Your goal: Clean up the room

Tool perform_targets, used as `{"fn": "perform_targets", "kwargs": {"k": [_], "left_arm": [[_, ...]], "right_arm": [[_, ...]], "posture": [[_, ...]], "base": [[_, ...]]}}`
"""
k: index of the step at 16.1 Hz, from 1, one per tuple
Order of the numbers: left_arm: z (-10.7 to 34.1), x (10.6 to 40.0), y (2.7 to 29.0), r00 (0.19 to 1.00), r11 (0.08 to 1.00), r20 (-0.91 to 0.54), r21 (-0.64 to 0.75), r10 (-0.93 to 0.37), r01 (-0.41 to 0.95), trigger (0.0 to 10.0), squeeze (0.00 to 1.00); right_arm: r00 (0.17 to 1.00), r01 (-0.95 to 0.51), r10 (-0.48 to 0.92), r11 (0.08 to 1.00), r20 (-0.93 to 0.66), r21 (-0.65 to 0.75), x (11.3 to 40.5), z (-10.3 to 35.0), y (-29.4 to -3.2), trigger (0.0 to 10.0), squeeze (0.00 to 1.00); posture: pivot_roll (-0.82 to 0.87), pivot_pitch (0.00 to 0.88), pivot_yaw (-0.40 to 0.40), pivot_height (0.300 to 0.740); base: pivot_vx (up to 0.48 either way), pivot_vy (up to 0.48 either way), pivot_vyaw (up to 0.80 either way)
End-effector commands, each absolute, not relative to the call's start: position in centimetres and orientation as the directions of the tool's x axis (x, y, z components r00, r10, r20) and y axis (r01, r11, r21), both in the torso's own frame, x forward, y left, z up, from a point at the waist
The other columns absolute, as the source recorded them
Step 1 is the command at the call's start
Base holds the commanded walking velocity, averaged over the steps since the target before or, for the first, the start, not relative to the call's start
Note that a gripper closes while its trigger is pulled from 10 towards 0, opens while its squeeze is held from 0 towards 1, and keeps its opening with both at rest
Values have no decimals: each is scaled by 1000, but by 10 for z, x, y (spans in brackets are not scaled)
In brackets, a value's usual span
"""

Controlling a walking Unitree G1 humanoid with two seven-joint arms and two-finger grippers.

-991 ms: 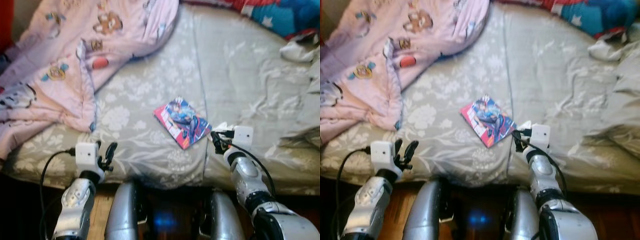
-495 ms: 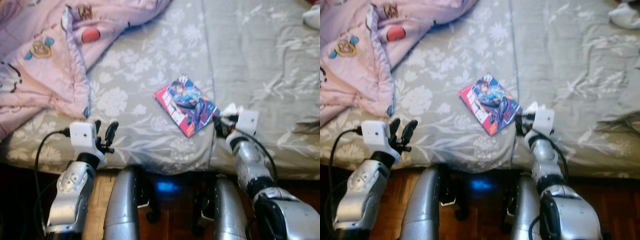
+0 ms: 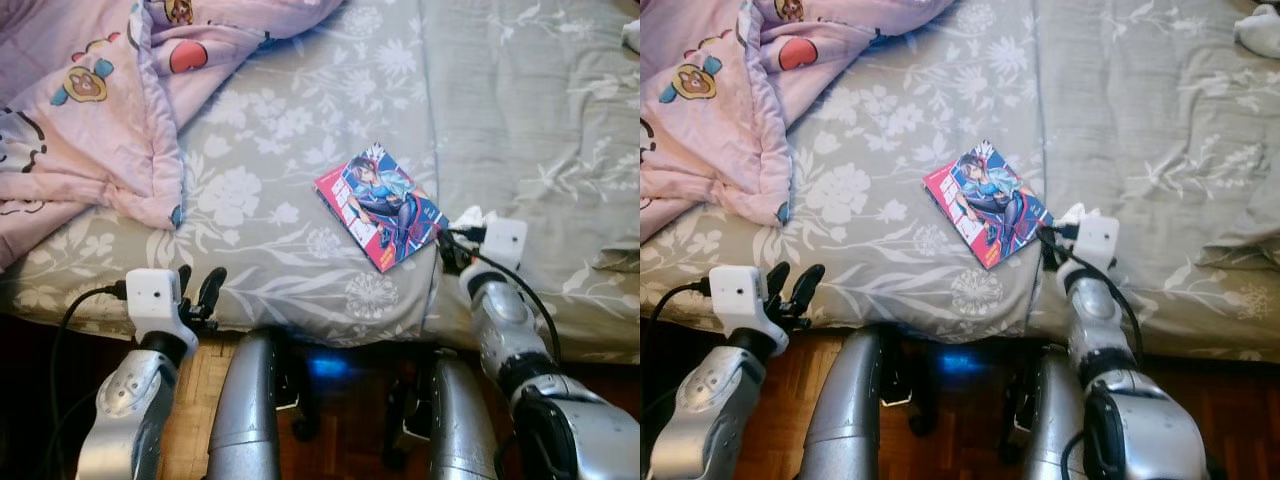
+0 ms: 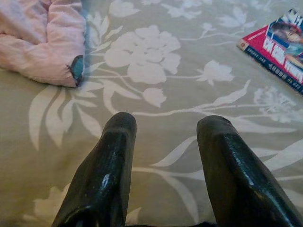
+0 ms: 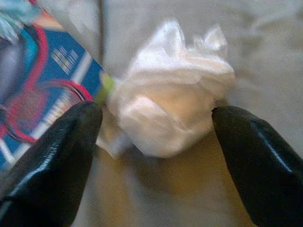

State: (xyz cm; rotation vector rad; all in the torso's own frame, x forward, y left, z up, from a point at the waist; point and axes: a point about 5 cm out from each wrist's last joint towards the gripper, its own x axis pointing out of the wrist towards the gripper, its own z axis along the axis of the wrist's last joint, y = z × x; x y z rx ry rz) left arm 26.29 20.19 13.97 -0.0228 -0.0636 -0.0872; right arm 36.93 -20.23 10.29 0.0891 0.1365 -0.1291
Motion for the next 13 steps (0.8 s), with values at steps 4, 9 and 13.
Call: {"fn": "perform_targets", "kwargs": {"k": [4, 9, 13], "left_arm": [[133, 254, 207, 998, 998, 15, -13, -65, 66, 10000, 0], [131, 249, 209, 999, 999, -3, -11, -51, 50, 10000, 0], [130, 247, 208, 999, 999, -6, -15, -45, 45, 10000, 0]], "right_arm": [[964, 172, -151, 982, -218, 80, 357, 81, -209, 0, 0], [976, 154, -133, 982, -172, 112, 358, 87, -209, 0, 0], [984, 132, -116, 984, -131, 122, 362, 95, -209, 0, 0]], "posture": [[247, 559, 55, 583], [250, 570, 50, 583], [248, 570, 44, 583]], "base": [[0, 0, 0], [0, 0, 0], [0, 0, 0]]}}
